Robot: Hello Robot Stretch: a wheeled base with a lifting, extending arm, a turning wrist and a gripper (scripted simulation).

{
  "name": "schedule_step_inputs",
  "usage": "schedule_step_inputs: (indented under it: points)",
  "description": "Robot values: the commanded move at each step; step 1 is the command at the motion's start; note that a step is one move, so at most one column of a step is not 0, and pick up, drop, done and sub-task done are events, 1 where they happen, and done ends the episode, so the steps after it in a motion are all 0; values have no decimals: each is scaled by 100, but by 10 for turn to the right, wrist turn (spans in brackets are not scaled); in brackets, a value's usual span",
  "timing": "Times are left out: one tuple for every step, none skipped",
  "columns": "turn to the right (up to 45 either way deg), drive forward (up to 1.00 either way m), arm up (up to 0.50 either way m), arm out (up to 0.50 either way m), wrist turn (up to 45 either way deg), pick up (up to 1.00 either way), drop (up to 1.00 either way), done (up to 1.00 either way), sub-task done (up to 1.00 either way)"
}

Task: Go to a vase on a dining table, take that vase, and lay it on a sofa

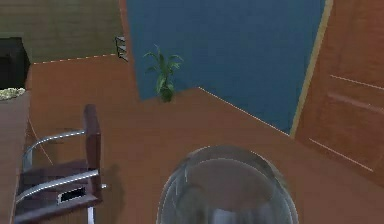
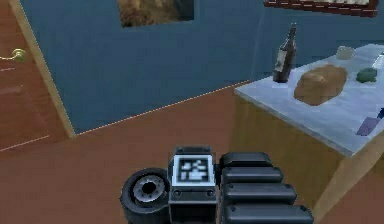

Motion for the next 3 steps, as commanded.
schedule_step_inputs:
  points:
    - [0, 100, 0, 0, 0, 0, 0, 0, 0]
    - [-30, 0, 0, 0, 0, 0, 0, 0, 0]
    - [0, 10, 0, 0, 0, 0, 0, 0, 0]
